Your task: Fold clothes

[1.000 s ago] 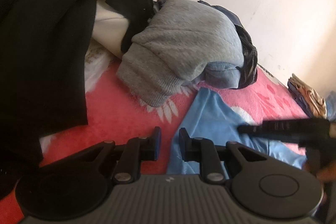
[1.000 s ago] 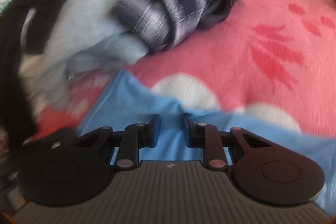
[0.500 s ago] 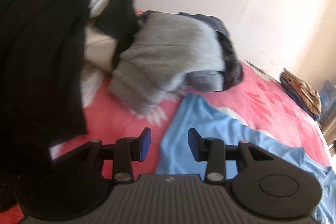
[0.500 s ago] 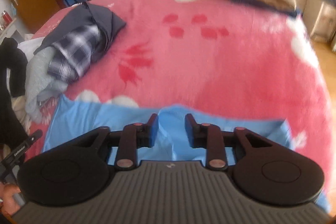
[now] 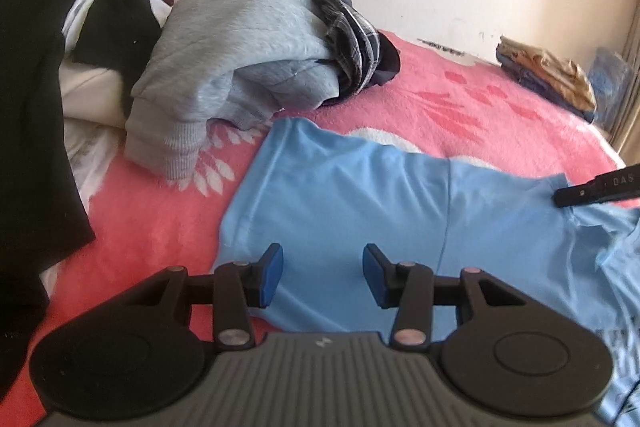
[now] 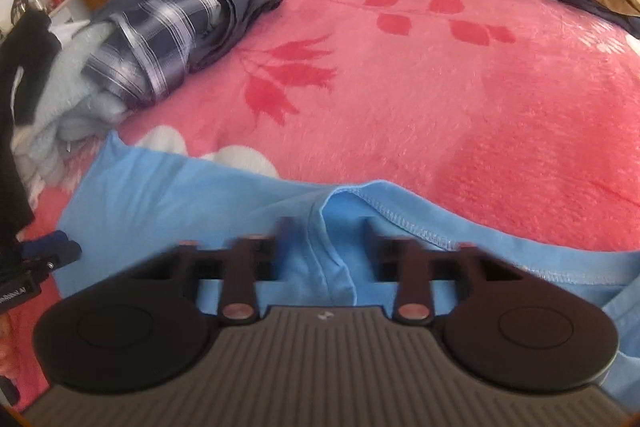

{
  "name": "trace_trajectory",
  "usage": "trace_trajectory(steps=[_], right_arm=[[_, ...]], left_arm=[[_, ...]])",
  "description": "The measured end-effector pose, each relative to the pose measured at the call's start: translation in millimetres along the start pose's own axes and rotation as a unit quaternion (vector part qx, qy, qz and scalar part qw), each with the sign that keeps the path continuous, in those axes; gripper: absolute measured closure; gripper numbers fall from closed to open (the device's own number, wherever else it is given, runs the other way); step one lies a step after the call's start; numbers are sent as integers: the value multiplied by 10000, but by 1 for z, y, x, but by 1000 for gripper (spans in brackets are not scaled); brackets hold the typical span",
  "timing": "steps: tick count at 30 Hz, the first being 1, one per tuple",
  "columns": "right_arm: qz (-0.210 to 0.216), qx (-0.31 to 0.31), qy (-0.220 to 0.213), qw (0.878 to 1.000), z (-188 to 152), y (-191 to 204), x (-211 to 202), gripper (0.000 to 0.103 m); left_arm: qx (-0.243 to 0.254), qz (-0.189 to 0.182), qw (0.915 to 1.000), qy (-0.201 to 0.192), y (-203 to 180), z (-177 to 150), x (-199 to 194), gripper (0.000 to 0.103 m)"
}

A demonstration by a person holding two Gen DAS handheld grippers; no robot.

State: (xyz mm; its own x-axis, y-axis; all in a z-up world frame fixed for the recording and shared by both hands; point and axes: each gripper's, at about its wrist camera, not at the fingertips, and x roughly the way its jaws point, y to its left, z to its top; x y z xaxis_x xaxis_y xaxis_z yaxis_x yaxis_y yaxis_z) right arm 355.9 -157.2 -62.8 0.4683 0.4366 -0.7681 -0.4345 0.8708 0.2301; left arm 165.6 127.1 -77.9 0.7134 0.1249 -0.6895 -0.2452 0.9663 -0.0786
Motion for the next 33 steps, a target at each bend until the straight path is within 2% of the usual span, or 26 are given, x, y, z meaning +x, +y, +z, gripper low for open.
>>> trace_trajectory(steps=[4,10,12,14,17,19,20,23,26,29,30,32,33], right_arm=[[-91,100,-300,9995,4,-9,9,103],[-387,513,-521,9966,11,-31,20,102],[-30,836,-691,9941,10,-41,6,100],[174,990,-670,9927,7,-46,-8,100],[323,735,-394,9960,-7,-45,-33,91],[386,469,-200,9980,-18,-42,-47,67],[365,324,-142,9987,-22,-41,-49,63],[327,94,-132,9993,-28,-36,-49,61],[503,213,-194,9983,-22,-32,-35,62],[381,-46,12,9993,-16,-18,-14,67],[227,-196,83,9995,-16,-13,-7,78],[118,-328,129,9993,-18,-9,0,86],[111,-358,72,9993,-18,-9,-2,101]], left_arm=[[166,179,9997,13,-3,1,6,58],[239,277,9993,-8,-5,2,8,57],[237,278,9993,-21,-4,1,8,57],[261,275,9993,-15,-4,1,8,57],[303,310,9991,27,-2,5,6,58],[383,361,9986,58,-2,9,6,58],[435,392,9982,81,-2,11,6,58],[446,442,9979,158,-2,13,9,58],[494,528,9973,125,-4,11,11,57],[490,597,9970,80,-6,8,11,58],[467,609,9970,76,-6,8,12,58],[410,625,9972,72,-6,9,13,58],[392,630,9972,69,-6,9,13,58]])
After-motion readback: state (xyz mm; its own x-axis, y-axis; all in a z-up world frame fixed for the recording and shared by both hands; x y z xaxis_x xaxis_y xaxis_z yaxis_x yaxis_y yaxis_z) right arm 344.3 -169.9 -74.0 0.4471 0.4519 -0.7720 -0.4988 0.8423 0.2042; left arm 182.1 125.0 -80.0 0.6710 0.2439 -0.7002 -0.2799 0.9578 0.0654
